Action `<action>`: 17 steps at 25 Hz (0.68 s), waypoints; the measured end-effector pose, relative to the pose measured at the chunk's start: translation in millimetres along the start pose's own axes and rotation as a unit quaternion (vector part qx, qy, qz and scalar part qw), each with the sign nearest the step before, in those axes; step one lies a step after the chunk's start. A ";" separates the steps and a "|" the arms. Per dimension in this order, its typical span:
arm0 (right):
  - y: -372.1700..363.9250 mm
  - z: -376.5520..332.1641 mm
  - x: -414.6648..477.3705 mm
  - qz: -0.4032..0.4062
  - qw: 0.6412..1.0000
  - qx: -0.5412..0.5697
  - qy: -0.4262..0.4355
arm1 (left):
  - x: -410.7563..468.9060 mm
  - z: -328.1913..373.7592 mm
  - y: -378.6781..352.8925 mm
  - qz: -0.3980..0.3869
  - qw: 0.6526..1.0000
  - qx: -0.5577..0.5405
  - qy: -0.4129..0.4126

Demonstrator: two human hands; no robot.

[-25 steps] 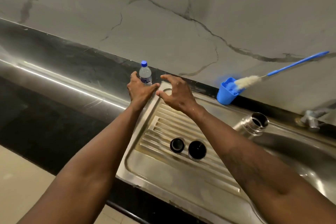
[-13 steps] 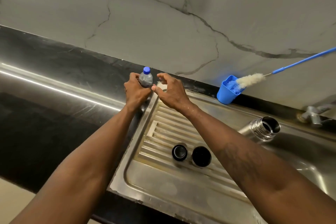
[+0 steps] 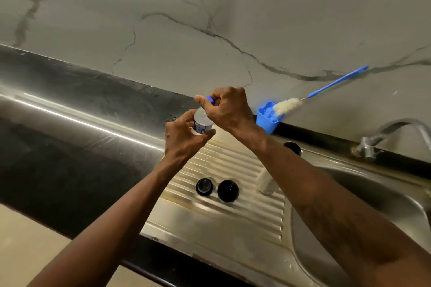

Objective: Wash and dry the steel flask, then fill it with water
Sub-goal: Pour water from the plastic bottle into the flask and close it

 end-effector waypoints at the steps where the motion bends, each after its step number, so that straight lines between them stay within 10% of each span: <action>1: 11.1 -0.4 -4.7 0.001 1.000 -0.005 0.011 | -9.0 13.8 -4.5 0.004 1.000 -0.004 0.006; 9: 106.5 4.9 -50.9 -0.017 0.998 0.001 0.062 | -56.9 104.2 -29.9 0.023 0.999 -0.016 0.030; 17: 166.3 22.8 -96.8 -0.187 0.976 0.019 0.108 | -94.1 147.1 -52.2 -0.148 0.978 -0.146 0.030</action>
Point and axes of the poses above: each hand's wrist, its own x-axis towards the middle knuckle, its own y-axis out of the back of the hand, z = x × y, the point moved 2 cm from there along x, towards the middle knuckle
